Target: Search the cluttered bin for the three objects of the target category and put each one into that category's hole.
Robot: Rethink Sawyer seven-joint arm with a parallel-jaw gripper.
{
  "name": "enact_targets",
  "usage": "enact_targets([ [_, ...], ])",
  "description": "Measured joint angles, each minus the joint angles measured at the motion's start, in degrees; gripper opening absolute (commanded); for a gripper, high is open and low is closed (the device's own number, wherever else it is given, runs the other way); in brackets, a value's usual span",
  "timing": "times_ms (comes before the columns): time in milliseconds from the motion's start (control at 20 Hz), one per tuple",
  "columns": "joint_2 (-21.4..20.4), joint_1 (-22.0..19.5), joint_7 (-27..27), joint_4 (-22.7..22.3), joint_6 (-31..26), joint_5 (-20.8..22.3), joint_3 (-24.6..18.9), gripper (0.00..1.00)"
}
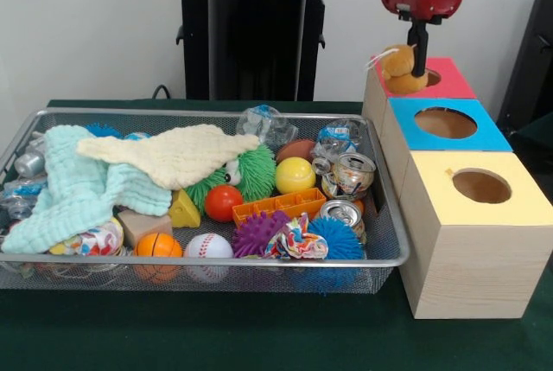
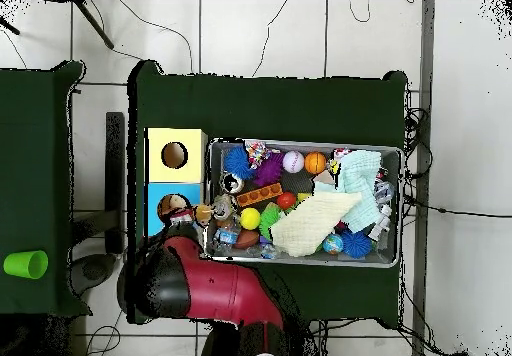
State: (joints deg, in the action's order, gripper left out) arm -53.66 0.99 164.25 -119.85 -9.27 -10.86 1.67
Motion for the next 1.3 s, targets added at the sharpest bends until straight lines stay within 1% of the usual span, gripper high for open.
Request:
enact_targets([
  [150, -0.57, 1.04, 0.0, -0.15, 0.0, -0.85, 0.12, 0.0],
  [350, -0.69, 3.69, 0.0, -0.46, 0.0, -2.2, 0.92, 0.0],
  [500, -0.7, 5.57, 0.0, -1.3, 0.15, -3.12, 1.17, 0.0],
  [650, -0.65, 6.6, 0.0, -2.52, 0.94, -3.66, 1.17, 0.0],
  [700, -0.61, 7.0, 0.0, -3.62, 2.1, -3.76, 1.18, 0.0],
  [900, -0.24, 7.71, 0.0, -5.4, 5.13, -4.03, 1.21, 0.0],
  [950, 0.09, 8.53, 0.0, -6.37, 6.89, -4.43, 1.29, 0.0],
  [1300, 1.35, 11.28, 0.0, -8.4, 11.17, -5.94, 1.36, 0.0],
])
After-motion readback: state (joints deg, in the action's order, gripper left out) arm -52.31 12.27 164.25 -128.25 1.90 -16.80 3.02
